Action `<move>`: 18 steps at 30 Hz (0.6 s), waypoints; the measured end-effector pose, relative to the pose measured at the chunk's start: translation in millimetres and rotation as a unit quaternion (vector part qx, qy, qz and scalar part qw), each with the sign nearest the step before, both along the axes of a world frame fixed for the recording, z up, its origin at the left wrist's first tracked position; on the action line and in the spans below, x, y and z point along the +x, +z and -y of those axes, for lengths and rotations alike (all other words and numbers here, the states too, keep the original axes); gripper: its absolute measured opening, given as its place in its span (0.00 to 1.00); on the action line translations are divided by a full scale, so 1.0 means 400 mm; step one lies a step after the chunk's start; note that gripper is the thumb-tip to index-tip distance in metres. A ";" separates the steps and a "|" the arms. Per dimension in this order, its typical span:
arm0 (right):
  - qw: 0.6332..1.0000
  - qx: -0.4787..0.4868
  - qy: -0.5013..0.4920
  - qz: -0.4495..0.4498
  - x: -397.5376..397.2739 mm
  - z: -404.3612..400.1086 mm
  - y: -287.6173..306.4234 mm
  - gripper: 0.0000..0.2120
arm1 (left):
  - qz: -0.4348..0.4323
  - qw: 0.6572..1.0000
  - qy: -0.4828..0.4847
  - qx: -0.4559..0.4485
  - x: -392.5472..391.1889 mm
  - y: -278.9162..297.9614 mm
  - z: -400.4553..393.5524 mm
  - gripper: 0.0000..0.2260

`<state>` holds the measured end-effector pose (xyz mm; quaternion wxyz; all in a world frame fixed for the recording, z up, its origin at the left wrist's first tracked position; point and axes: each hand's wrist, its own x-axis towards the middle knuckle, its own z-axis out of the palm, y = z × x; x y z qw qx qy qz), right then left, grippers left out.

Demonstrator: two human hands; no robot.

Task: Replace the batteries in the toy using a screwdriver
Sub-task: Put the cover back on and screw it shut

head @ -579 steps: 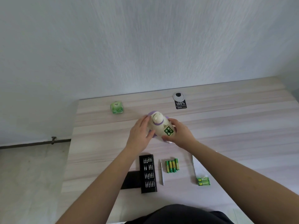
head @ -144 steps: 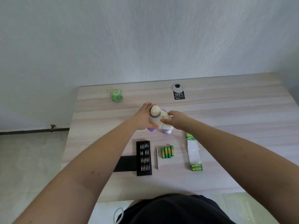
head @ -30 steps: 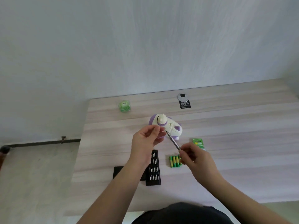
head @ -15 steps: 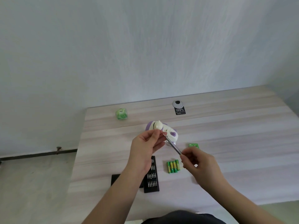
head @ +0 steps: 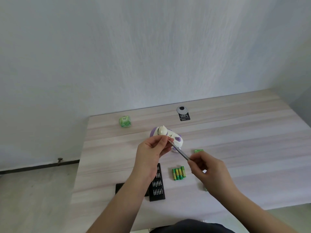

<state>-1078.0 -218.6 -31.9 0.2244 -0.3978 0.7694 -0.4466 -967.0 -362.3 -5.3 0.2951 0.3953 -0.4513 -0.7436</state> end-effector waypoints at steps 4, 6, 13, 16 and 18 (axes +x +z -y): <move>1.000 0.000 0.001 0.003 -0.002 -0.007 0.003 0.08 | 0.006 1.000 -0.008 -0.007 -0.004 0.001 -0.004 0.15; 1.000 0.001 0.002 0.006 -0.003 -0.011 0.002 0.08 | 0.008 1.000 -0.008 -0.005 -0.006 0.001 -0.005 0.15; 1.000 0.001 -0.009 0.026 0.001 -0.012 0.006 0.09 | -0.001 1.000 -0.011 0.007 -0.016 0.006 -0.005 0.16; 1.000 -0.003 -0.014 0.021 0.001 -0.009 0.005 0.08 | 0.002 1.000 -0.008 0.014 -0.017 0.001 -0.002 0.15; 1.000 -0.008 -0.017 0.014 0.001 -0.003 0.008 0.08 | 0.003 1.000 -0.005 0.023 -0.017 -0.001 0.001 0.14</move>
